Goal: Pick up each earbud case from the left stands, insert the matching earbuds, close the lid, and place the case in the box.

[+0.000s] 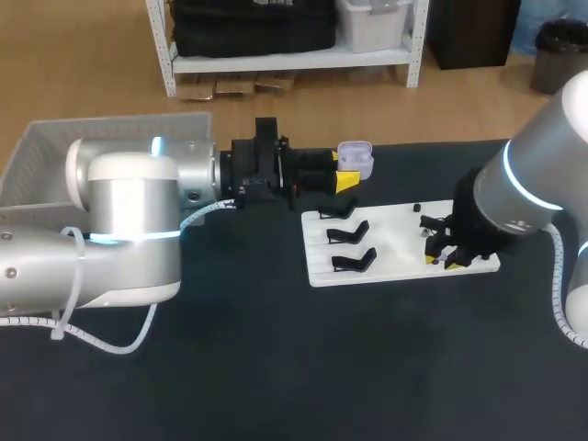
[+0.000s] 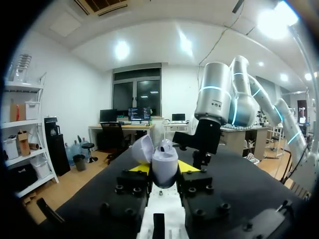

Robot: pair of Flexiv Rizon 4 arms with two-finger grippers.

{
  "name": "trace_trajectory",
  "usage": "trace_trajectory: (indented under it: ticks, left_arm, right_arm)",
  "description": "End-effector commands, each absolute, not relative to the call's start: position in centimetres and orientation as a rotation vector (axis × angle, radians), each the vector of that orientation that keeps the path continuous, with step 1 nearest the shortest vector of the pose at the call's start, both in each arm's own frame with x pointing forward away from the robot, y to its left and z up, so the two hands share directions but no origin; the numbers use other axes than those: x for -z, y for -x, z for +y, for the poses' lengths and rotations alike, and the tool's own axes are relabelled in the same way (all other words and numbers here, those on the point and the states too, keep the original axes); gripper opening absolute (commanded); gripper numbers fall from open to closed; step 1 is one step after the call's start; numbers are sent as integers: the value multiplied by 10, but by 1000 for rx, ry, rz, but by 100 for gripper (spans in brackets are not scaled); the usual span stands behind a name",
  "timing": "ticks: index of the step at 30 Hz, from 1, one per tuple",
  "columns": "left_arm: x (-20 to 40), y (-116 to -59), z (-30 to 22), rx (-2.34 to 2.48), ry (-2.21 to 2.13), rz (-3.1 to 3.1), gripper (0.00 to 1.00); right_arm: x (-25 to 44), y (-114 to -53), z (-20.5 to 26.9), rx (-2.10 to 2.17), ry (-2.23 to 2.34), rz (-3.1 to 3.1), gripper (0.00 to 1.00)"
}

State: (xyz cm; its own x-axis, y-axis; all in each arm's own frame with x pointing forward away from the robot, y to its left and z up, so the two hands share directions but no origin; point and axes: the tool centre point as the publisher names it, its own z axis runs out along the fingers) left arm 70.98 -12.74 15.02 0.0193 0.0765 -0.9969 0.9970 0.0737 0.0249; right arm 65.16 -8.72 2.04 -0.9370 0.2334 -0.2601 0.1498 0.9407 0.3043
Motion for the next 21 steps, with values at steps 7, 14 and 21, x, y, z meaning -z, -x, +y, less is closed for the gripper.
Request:
trace_trajectory:
  ticks: [7,14,21]
  left_arm:
    - [-149,-708,-127,1095,-1210,1276,0]
    - [-149,-708,-127,1095,-1210,1276,0]
    - [-149,-708,-127,1095,-1210,1276,0]
  right_arm:
    - [-21,-649,-90,-402,-288,2803,29]
    - [-19,-649,-90,-403,-297,2808,26]
    - [-18,-651,-88,-403,-293,2812,9]
